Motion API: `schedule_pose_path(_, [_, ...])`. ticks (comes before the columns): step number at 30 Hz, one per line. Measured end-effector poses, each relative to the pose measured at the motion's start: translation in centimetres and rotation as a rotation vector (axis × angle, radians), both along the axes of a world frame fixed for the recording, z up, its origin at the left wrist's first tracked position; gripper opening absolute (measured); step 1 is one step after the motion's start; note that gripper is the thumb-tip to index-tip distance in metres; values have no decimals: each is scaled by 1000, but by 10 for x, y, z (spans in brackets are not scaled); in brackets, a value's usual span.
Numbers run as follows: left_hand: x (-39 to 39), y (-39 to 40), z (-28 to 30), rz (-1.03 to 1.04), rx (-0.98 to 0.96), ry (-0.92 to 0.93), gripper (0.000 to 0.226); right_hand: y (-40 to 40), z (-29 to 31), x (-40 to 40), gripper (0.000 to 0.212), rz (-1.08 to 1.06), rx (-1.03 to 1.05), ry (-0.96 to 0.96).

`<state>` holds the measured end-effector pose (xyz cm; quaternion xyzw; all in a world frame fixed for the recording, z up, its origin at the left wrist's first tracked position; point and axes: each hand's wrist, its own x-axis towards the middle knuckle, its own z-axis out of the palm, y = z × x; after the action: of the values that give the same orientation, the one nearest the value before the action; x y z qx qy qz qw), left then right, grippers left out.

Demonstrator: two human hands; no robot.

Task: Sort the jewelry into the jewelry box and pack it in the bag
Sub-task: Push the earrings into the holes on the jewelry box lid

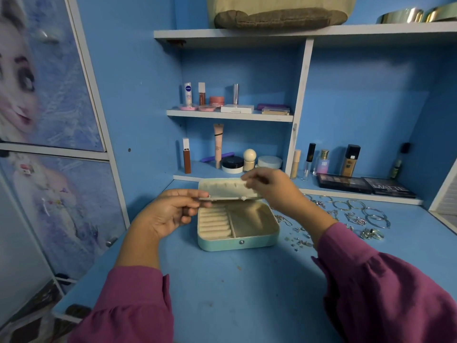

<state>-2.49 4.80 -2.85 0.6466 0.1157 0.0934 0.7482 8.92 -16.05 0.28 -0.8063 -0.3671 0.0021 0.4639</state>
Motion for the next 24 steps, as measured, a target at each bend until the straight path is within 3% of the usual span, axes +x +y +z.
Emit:
schedule_pose_path(4, [6, -5, -1, 75, 24, -50, 14, -32, -4, 16, 28, -155, 31, 30])
schedule_pose_path(9, [21, -6, -8, 241, 64, -148, 4, -52, -22, 23, 18, -101, -299, 105])
schedule_pose_path(12, [29, -12, -10, 366, 121, -195, 3, -48, -28, 17, 24, -46, -399, 127])
schedule_pose_path(17, [38, -21, -11, 441, 182, -303, 8, -49, -26, 13, 17, -31, -354, 144])
schedule_pose_path(24, [46, -24, -16, 457, 179, -306, 10, -57, -25, 13, 20, 0, -309, 197])
